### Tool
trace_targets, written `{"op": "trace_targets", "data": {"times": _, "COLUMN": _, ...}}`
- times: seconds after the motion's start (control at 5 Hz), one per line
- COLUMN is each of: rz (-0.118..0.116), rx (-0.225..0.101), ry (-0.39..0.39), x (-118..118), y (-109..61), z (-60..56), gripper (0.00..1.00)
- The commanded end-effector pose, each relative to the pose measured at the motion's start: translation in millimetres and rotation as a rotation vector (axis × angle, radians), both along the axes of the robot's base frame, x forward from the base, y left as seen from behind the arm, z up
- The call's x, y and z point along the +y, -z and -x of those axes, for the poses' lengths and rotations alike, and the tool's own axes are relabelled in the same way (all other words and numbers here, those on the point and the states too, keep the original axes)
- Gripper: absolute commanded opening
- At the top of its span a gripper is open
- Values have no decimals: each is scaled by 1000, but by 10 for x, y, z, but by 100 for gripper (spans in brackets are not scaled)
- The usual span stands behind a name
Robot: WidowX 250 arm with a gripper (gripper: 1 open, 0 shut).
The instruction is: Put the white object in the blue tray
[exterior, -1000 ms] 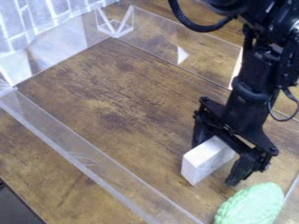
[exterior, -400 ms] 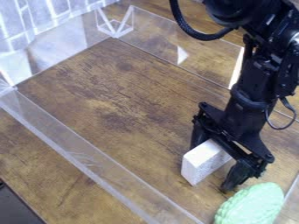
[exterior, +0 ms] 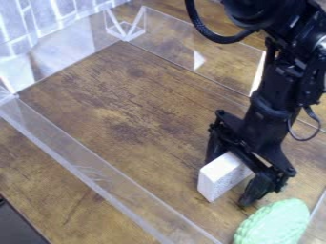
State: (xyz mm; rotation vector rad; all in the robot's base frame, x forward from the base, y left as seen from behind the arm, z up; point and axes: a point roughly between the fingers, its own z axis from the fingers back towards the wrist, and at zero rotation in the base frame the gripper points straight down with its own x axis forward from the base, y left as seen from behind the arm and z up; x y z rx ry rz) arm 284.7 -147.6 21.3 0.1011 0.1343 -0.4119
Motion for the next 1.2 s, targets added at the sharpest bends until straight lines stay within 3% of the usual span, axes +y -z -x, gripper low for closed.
{"op": "trace_targets", "data": {"times": 0.0, "rz": 16, "rx": -49, "ry": -18, "x": 43, "y": -130, "z": -136, "gripper": 100}}
{"op": "trace_targets", "data": {"times": 0.2, "rz": 8, "rx": -46, "ry": -20, "x": 71, "y": -108, "z": -157, "gripper": 100}}
{"op": "trace_targets", "data": {"times": 1.0, "rz": -22, "rx": 21, "ry": 108, "x": 184, "y": -34, "z": -101, "gripper": 100}}
